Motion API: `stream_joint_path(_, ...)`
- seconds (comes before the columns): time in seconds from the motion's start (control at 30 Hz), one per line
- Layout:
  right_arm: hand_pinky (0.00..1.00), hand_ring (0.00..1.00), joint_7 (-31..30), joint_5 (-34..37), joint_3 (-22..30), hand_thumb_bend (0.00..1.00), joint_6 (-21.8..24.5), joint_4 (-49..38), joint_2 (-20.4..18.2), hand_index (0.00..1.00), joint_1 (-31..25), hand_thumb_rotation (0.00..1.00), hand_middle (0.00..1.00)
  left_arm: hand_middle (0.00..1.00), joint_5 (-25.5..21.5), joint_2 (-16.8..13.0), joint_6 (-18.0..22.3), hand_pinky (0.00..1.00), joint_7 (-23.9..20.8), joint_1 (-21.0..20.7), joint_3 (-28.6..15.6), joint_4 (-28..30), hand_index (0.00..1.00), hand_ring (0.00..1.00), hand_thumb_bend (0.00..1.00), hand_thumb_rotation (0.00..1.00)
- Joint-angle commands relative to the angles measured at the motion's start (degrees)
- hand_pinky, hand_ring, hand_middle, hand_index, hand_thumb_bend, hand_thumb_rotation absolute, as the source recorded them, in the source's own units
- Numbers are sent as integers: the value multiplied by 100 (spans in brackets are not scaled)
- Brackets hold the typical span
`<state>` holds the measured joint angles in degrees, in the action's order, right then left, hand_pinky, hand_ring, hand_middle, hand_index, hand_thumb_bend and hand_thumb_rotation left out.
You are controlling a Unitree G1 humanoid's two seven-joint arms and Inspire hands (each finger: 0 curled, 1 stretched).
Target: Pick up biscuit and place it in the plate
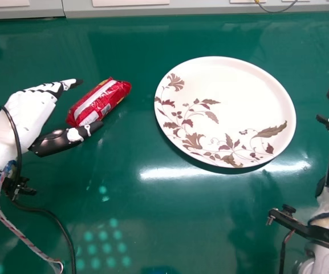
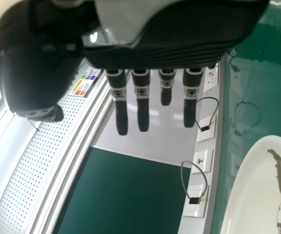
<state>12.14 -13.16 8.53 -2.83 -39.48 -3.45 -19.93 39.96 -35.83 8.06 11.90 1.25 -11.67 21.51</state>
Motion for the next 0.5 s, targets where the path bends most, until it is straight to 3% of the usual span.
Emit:
stream_joint_path(0.0,77,83,9,-14,39,66,14,-80,-59,77,-147,40,83,86,121,-85,-189,74,200,-113,125,153,89,82,100,40)
stream_joint_path(0.47,75,82,35,87,27,67,-94,-163,-150,77,-366,39,82,83,281,-397,-419,71,526,-633,471,-103,86,80,100,42)
